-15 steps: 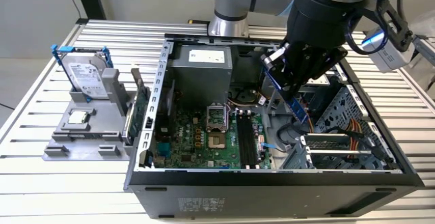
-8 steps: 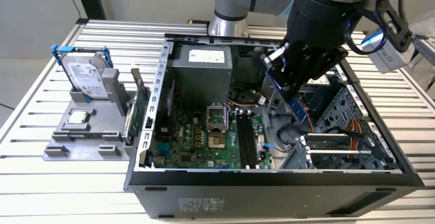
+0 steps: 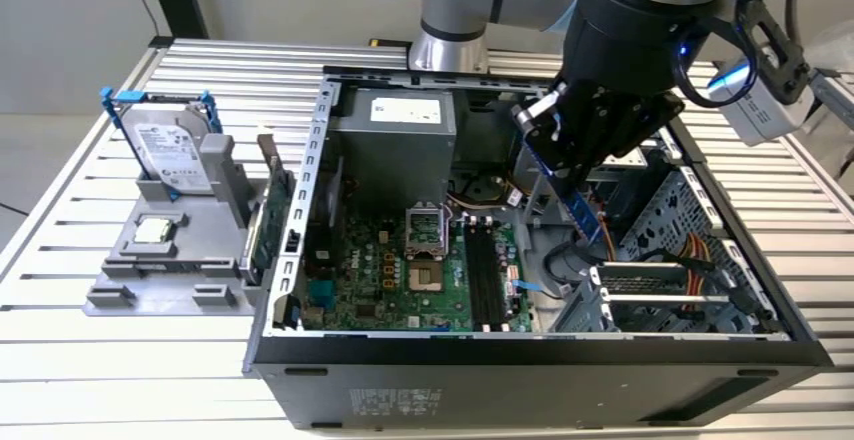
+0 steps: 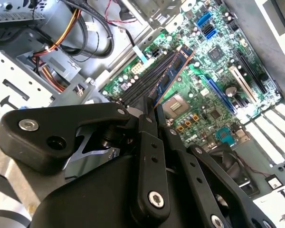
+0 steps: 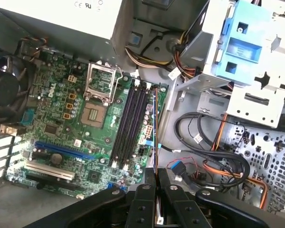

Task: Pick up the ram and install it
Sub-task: 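Insert the ram into the slot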

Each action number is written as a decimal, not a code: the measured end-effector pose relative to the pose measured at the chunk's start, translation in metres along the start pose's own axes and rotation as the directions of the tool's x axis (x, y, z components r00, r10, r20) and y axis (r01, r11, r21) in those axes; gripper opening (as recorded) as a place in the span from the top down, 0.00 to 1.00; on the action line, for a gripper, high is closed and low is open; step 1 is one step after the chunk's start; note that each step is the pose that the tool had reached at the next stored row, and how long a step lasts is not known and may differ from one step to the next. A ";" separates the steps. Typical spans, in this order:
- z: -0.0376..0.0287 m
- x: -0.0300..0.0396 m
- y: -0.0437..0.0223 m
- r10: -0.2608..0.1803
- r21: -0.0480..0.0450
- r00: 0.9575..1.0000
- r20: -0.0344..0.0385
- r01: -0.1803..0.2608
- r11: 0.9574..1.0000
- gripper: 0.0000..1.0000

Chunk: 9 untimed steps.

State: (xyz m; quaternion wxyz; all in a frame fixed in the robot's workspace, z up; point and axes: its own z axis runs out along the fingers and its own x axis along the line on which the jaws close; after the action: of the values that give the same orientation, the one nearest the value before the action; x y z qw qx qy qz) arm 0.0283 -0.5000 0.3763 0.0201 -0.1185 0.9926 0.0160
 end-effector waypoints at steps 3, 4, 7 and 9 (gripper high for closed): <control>0.0000 0.0000 0.0000 0.010 0.000 1.000 0.000 -0.010 1.000 1.00; 0.0000 0.0000 0.0000 0.013 0.001 1.000 0.000 -0.013 1.000 1.00; 0.0000 0.0000 0.0000 0.021 0.001 1.000 0.001 -0.021 1.000 1.00; 0.0000 0.0000 0.0000 0.025 0.001 1.000 0.001 -0.025 1.000 1.00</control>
State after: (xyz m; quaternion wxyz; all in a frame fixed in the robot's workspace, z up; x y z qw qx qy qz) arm 0.0283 -0.5000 0.3763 0.0203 -0.1062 0.9940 0.0158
